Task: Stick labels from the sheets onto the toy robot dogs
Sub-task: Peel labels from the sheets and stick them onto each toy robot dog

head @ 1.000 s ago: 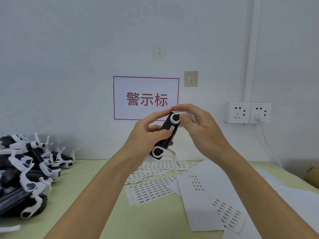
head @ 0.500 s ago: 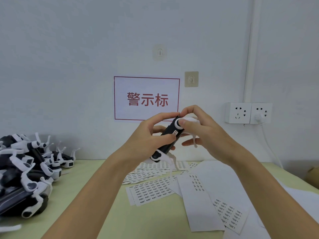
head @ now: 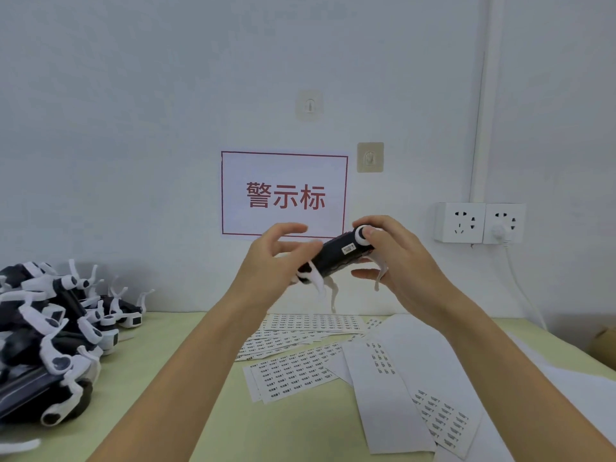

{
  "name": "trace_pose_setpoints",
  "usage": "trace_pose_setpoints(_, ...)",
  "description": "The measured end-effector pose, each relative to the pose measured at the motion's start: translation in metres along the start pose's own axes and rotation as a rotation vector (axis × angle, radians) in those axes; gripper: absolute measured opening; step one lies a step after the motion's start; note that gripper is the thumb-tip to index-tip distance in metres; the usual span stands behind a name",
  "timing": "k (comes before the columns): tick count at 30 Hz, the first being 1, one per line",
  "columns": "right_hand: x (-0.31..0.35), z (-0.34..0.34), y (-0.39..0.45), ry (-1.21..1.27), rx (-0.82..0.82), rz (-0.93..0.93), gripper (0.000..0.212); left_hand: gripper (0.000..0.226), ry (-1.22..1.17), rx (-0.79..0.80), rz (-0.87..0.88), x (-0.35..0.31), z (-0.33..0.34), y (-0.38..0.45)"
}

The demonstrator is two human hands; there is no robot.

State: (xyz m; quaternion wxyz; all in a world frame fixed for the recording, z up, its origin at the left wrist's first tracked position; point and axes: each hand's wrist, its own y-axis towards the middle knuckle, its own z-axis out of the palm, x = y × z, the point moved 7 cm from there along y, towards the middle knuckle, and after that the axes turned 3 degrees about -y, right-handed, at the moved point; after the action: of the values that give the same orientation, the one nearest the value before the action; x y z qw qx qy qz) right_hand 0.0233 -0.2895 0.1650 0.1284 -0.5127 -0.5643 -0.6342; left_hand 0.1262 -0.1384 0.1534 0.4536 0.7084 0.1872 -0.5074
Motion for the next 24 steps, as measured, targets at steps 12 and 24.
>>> trace_pose_setpoints(12, 0.008, 0.003, -0.004, 0.208, 0.049, -0.052, 0.020, 0.022, -0.425, 0.005, 0.001, -0.004, 0.005, -0.005)
trace_pose_setpoints(24, 0.008, 0.000, -0.005, 0.247, 0.121, 0.000, 0.021, 0.032, -0.306, 0.034, 0.147, -0.017, 0.010, -0.008)
